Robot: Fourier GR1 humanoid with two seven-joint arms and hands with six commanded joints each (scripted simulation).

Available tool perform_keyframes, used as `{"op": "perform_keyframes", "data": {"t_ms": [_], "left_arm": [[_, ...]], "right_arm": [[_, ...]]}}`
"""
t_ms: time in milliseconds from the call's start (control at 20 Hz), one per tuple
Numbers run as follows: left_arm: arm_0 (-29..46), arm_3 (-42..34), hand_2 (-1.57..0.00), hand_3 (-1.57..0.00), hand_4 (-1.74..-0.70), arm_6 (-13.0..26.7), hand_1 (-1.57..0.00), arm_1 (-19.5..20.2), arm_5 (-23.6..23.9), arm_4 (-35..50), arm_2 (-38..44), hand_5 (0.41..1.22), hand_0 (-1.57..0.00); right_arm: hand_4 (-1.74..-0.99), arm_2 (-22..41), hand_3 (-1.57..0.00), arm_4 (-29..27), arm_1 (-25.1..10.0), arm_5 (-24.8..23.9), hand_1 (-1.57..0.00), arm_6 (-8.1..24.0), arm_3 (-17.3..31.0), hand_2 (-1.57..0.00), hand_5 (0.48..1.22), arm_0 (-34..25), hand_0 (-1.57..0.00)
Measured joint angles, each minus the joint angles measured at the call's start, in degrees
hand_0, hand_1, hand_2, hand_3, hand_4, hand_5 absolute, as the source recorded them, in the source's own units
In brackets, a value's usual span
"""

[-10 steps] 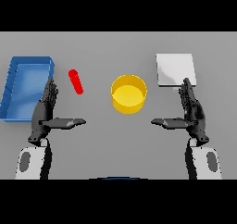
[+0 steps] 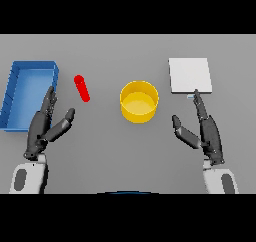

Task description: Pick up the red beaker and tilt it to pour out 1 green nut into yellow bowl. Pick up the yellow bowl and place it on the metallic measuring scale.

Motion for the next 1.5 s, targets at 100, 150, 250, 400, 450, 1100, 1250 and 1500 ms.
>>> {"op": "perform_keyframes", "data": {"t_ms": [100, 150, 250, 400, 450, 1100, 1250, 1500], "left_arm": [[0.49, -0.29, 0.0, 0.0, -1.1, 1.42, 0.0, 0.07, 0.34, -0.99, -0.54, 0.616, 0.0], [0.28, -0.41, 0.0, 0.0, -1.09, 2.05, 0.0, 0.11, 0.33, -1.37, -0.87, 0.613, 0.0], [-0.52, 1.02, 0.0, 0.0, -1.09, 3.07, 0.0, 0.18, 0.44, -2.2, -1.1, 0.612, 0.0], [-4.0, 4.73, 0.0, 0.0, -1.12, 1.45, 0.0, -0.5, 1.31, -3.9, -1.54, 0.627, 0.0], [-5.66, 6.85, 0.0, 0.0, -1.13, 1.53, 0.0, -0.47, 1.28, -3.84, -1.12, 0.633, 0.0], [-24.36, 33.34, 0.0, 0.0, -1.21, -7.7, 0.0, -1.18, 4.39, -4.03, 5.06, 0.636, 0.0], [-27.24, 37.43, 0.0, 0.0, -1.24, -9.49, 0.0, -1.23, 5.53, -5.39, 5.14, 0.657, 0.0], [-32.92, 44.91, 0.0, 0.0, -1.26, -12.4, 0.0, -1.69, 7.74, -6.89, 5.95, 0.68, 0.0]], "right_arm": [[-1.112, 0.62, 0.0, 1.14, -0.26, -0.3, 0.0, -0.14, -1.36, 0.0, 0.659, 0.79, 0.0], [-1.12, 0.73, 0.0, 1.5, -0.4, -0.28, 0.0, 0.5, -1.29, 0.0, 0.66, 1.23, 0.0], [-1.123, 0.49, 0.0, 0.26, -0.08, 0.21, 0.0, 0.41, -1.67, 0.0, 0.653, 1.26, 0.0], [-1.143, 0.93, 0.0, 1.26, 0.11, -0.36, 0.0, 1.42, -2.54, 0.0, 0.65, 1.46, 0.0], [-1.16, 0.54, 0.0, 0.54, 0.23, -0.22, 0.0, 1.79, -2.18, 0.0, 0.651, 0.92, 0.0], [-1.247, 0.02, 0.0, -1.6, 0.72, 0.87, 0.0, 0.89, -1.63, 0.0, 0.673, 0.57, 0.0], [-1.25, -0.03, 0.0, -1.43, 0.09, 1.04, 0.0, 1.23, -2.48, 0.0, 0.683, 0.64, 0.0], [-1.262, -0.93, 0.0, -3.02, -0.41, 1.81, 0.0, -0.08, -2.51, 0.0, 0.691, 1.16, 0.0]]}}
